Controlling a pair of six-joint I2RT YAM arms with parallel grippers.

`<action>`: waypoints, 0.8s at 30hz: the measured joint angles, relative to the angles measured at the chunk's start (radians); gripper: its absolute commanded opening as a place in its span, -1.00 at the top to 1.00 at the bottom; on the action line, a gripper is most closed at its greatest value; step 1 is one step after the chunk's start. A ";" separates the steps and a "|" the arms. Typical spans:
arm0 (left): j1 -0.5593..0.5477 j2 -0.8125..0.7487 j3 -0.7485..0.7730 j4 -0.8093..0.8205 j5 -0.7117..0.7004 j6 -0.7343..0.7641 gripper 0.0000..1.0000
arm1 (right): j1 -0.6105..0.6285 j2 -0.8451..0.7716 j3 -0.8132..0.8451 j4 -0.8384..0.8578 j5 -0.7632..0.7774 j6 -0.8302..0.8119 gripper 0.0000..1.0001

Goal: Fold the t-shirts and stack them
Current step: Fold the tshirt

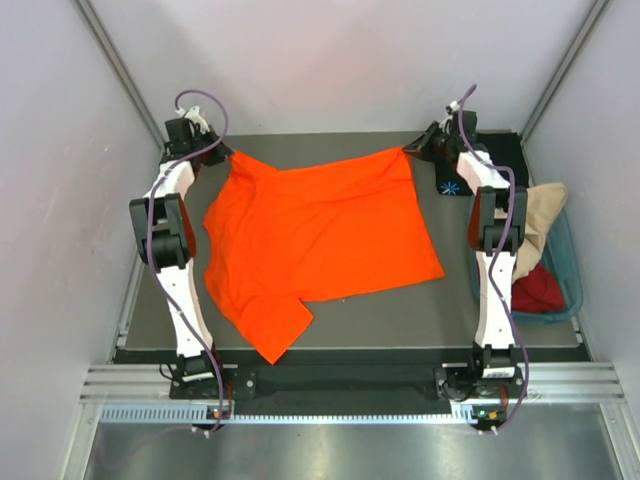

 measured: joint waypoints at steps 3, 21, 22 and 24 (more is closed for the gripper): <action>0.002 0.001 0.009 -0.007 -0.026 0.003 1.00 | -0.014 0.026 0.034 0.008 0.000 0.007 1.00; 0.006 0.001 0.016 0.009 -0.084 -0.065 1.00 | -0.025 0.123 0.105 0.047 -0.011 0.022 0.91; 0.006 0.001 0.016 0.014 -0.083 -0.071 1.00 | -0.025 0.123 0.105 0.050 -0.011 0.025 0.92; 0.005 0.001 0.016 0.023 -0.081 -0.082 1.00 | -0.025 0.123 0.105 0.063 -0.009 0.034 0.95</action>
